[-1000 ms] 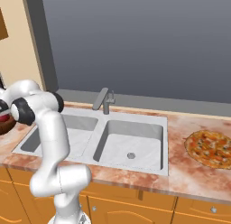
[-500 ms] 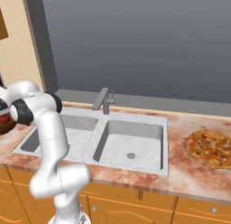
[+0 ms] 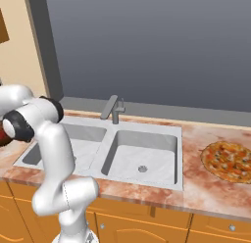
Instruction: Pick the tomato from the sink and place it in the bowl. Then pick the bowl and place it in the microwave. Then close the microwave door and press the start button.
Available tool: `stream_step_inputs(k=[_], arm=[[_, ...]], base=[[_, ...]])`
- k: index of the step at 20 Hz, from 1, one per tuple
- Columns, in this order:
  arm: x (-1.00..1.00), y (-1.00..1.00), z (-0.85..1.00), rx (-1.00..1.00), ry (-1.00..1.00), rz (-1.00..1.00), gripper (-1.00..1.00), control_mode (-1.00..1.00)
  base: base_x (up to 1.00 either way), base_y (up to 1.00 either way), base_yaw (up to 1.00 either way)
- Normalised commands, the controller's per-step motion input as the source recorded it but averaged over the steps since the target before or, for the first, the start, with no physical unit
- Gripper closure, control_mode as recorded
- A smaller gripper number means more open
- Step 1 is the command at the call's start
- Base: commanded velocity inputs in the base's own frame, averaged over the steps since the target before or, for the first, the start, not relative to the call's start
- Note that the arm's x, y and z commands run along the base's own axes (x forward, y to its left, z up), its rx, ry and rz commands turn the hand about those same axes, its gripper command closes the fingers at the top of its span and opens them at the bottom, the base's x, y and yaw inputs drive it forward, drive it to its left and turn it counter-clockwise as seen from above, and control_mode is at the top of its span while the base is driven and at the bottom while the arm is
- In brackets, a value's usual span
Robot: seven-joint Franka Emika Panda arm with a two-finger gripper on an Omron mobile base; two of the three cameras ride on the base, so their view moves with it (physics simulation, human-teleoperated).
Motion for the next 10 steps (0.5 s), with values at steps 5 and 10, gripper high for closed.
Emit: stream_step_inputs(k=[5,10], arm=[[-0.77,-0.74,0.09,0.15,0.00,-0.40,-1.00,-1.00],[0.07,-0.77,0.07,0.20,0.02,-0.30,-1.00,-1.00]], base=[[0.00,0.00,0.00],[0.00,0.00,0.00]])
